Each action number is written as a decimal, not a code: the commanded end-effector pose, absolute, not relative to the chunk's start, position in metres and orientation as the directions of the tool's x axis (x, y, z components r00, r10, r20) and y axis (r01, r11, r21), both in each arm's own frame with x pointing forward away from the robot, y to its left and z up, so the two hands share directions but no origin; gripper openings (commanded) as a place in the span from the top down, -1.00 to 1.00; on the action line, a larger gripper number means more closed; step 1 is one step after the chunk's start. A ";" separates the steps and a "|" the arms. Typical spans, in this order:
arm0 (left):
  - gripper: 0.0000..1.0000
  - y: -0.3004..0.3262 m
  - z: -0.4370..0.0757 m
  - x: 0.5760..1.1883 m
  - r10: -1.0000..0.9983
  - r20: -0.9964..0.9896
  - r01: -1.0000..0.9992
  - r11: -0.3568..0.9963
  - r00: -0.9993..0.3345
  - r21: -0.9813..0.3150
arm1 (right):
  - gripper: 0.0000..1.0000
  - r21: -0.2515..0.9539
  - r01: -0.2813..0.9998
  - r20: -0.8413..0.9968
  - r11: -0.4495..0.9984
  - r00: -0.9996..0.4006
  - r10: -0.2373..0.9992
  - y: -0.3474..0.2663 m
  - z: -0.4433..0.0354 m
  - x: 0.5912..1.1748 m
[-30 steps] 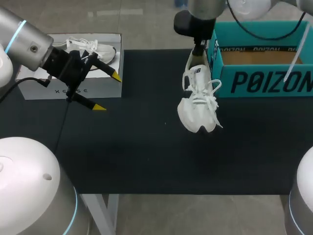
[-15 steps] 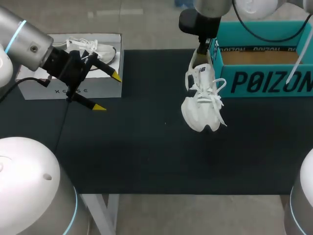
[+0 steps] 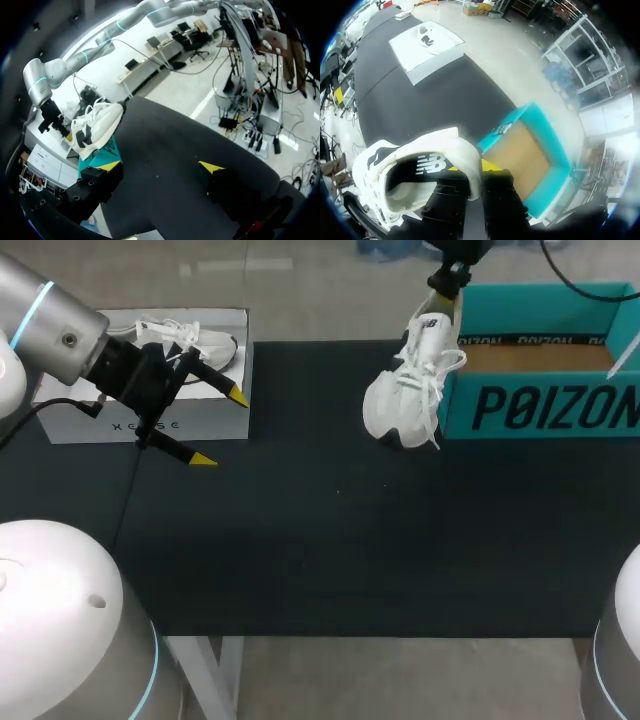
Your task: Take the shoe out of the shoebox, open the shoe tongue, remove and reinsert the insole, then place the shoe into the shoebox
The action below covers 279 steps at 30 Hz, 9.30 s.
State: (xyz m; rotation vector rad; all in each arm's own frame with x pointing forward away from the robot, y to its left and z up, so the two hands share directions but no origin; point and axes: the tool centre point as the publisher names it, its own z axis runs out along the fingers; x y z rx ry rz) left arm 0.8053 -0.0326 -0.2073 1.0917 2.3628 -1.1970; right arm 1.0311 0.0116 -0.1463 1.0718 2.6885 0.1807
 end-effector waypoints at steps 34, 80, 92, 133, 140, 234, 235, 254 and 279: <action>-1.00 -0.032 -0.207 0.805 0.505 -0.536 0.731 0.374 -0.676 -0.570 | 1.00 0.354 0.929 -0.182 0.106 -0.042 0.982 -0.131 -0.153 1.075; -1.00 -0.032 -0.207 0.805 0.505 -0.536 0.731 0.374 -0.676 -0.570 | 1.00 0.285 0.847 -0.138 -0.448 0.499 0.856 -0.306 -0.223 1.118; -1.00 -0.032 -0.207 0.805 0.505 -0.536 0.731 0.374 -0.676 -0.570 | 1.00 0.213 0.873 -0.199 -0.439 0.479 0.855 -0.311 -0.276 1.112; -1.00 -0.032 -0.207 0.805 0.505 -0.536 0.731 0.374 -0.676 -0.570 | 1.00 0.176 0.903 -0.239 -0.393 0.426 0.873 -0.311 -0.339 1.079; -1.00 -0.032 -0.207 0.805 0.505 -0.536 0.731 0.374 -0.676 -0.570 | 1.00 0.152 0.908 -0.243 -0.391 0.417 0.876 -0.310 -0.351 1.077; -1.00 0.220 -0.192 0.919 0.996 -0.081 0.999 -0.039 0.036 -0.032 | -1.00 0.281 0.914 -0.119 -0.294 0.337 0.934 -0.242 -0.218 1.028; -1.00 0.223 -0.196 0.923 0.997 -0.063 0.999 -0.033 0.033 -0.008 | -1.00 0.281 0.914 -0.119 -0.294 0.337 0.934 -0.242 -0.218 1.028; -1.00 0.244 -0.227 0.949 0.999 0.037 0.986 -0.037 0.031 0.162 | -1.00 0.281 0.914 -0.119 -0.294 0.337 0.934 -0.242 -0.218 1.028; -1.00 0.321 -0.225 1.050 0.996 0.083 0.979 -0.050 0.034 0.199 | -1.00 0.281 0.914 -0.119 -0.294 0.337 0.934 -0.242 -0.218 1.028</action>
